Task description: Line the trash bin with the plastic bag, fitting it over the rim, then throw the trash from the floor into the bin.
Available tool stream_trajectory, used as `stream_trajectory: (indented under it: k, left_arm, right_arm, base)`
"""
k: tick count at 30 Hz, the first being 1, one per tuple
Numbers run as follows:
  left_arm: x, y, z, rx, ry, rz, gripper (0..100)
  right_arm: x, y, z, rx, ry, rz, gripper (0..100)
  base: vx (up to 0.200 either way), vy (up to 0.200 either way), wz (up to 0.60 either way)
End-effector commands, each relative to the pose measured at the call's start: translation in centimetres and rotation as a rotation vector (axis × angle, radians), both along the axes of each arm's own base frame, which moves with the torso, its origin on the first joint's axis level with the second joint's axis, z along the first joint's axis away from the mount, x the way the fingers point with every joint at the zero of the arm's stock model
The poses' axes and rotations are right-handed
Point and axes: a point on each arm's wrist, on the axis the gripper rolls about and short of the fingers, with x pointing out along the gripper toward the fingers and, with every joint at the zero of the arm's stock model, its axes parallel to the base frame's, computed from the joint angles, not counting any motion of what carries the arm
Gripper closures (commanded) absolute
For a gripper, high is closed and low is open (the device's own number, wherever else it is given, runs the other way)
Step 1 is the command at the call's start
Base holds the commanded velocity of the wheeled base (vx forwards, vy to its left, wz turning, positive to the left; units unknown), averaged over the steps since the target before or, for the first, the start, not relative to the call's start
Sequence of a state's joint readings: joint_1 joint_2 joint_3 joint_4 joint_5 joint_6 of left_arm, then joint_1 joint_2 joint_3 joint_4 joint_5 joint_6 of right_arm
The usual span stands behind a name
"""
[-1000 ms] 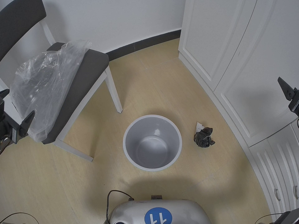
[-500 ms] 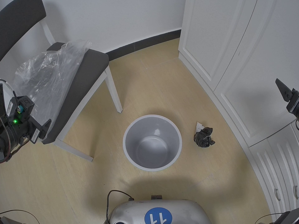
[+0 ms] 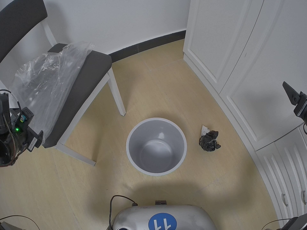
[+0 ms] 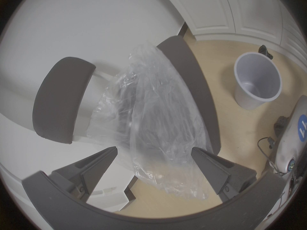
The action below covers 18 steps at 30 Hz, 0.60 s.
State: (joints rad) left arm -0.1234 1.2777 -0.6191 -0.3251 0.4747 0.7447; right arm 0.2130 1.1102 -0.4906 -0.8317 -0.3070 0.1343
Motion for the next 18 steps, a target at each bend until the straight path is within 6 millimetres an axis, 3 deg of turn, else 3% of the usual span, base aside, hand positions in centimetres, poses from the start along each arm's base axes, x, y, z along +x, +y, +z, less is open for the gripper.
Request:
stream_trajectory:
  k: [1,11,14,18]
  left_arm:
    - [0.0,1.0,-0.3,0.001,0.011,0.052,0]
    - [-1.6,3.4,-0.1,-0.005,-0.015,0.168,0]
    - [-1.7,3.7,0.0,-0.013,-0.024,0.165,0]
    - [-1.6,3.1,1.0,-0.045,-0.065,0.038,0]
  right_arm:
    - [-0.1,0.0,0.1,0.002,-0.006,0.001,0]
    - [-0.1,0.0,0.1,0.002,-0.004,0.001,0]
    - [-0.1,0.0,0.1,0.0,-0.006,0.0,0]
    - [-0.1,0.0,0.1,0.002,-0.007,0.001,0]
  base:
    - [0.0,0.0,0.0]
    - [0.0,0.0,0.0]
    - [0.0,0.0,0.0]
    - [0.0,0.0,0.0]
